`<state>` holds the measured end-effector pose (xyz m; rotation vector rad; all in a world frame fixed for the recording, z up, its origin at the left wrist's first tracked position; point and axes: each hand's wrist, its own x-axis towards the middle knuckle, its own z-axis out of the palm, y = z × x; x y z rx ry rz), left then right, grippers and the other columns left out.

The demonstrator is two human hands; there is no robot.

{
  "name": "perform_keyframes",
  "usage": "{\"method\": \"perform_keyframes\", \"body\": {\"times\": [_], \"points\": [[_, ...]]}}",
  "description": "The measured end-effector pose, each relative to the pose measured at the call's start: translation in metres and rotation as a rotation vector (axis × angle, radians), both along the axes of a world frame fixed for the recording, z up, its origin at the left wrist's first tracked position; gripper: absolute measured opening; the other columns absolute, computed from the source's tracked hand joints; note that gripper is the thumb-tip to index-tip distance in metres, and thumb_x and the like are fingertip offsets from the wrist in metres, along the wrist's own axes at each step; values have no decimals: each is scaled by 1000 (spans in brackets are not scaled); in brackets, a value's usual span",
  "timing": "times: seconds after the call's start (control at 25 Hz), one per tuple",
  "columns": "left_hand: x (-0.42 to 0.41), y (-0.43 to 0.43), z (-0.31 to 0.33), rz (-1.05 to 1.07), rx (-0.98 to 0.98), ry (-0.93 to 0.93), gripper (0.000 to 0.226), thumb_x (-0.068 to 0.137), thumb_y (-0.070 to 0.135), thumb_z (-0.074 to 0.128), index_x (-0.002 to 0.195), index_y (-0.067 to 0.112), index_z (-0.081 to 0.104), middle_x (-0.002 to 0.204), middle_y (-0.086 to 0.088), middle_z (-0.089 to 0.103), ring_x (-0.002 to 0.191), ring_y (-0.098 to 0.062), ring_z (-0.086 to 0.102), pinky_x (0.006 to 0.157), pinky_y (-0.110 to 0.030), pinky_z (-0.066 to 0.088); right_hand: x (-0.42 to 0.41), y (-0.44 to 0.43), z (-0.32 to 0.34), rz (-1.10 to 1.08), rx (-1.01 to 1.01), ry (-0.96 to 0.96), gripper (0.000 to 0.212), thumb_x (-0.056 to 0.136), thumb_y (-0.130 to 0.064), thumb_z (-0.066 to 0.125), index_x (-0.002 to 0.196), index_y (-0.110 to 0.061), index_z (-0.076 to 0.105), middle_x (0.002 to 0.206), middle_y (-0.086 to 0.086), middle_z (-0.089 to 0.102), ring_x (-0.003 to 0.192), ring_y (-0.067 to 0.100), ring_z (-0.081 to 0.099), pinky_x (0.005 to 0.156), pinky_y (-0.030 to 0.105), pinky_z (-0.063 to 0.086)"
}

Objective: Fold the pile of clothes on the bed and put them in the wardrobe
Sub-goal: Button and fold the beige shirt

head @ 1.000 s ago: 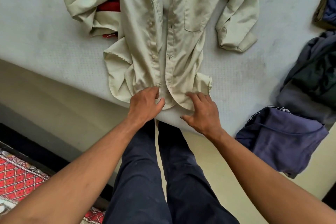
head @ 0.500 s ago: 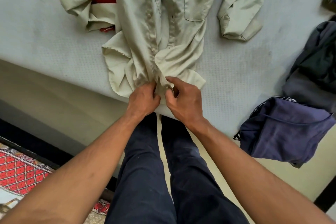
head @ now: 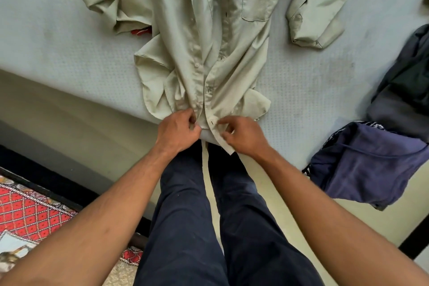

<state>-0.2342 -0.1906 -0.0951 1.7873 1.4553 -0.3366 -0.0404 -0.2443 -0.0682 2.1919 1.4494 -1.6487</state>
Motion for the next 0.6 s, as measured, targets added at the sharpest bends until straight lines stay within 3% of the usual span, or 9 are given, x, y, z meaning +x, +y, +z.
{"method": "perform_keyframes", "body": {"times": [0.08, 0.16, 0.32, 0.4, 0.52, 0.6], "points": [[1, 5, 4, 74, 54, -40, 17, 84, 38, 64, 86, 21, 61, 75, 9, 58, 74, -17, 59, 64, -30, 45, 21, 11, 4, -248, -10, 37, 30, 91, -18, 67, 119, -27, 73, 83, -10, 75, 70, 9, 71, 84, 36, 58], [5, 13, 7, 119, 129, -101, 20, 86, 39, 65, 88, 19, 63, 76, 9, 60, 72, -14, 57, 64, -30, 47, 34, 30, 8, -321, 44, 57, 22, 90, -16, 70, 109, -26, 76, 77, -9, 75, 64, 3, 70, 79, 31, 58], [18, 28, 6, 237, 176, -234, 14, 87, 29, 68, 91, 16, 64, 75, 7, 62, 68, -11, 59, 65, -32, 53, 22, 65, 9, -221, 133, 94, 18, 85, -23, 79, 103, -24, 77, 76, -11, 74, 71, 1, 70, 75, 23, 55], [26, 33, -1, 394, 101, -259, 10, 86, 23, 71, 91, 16, 65, 73, 8, 63, 65, -8, 59, 67, -30, 54, 8, 68, 3, -101, 128, -5, 20, 80, -32, 84, 97, -22, 77, 81, -9, 72, 76, 6, 67, 69, 21, 49], [35, 34, -13, 606, 15, -216, 11, 84, 11, 71, 94, 16, 71, 69, 12, 61, 59, 1, 57, 70, -24, 55, -16, 48, -16, 63, 92, -165, 32, 75, -37, 84, 97, -17, 73, 93, 1, 73, 87, 19, 66, 74, 28, 47], [36, 33, -17, 627, 4, -211, 15, 83, 9, 71, 97, 14, 72, 68, 11, 62, 56, 5, 55, 64, -13, 50, -28, 28, -24, 72, 100, -202, 35, 76, -37, 81, 95, -12, 68, 90, 5, 70, 82, 25, 64, 71, 32, 47]]}}
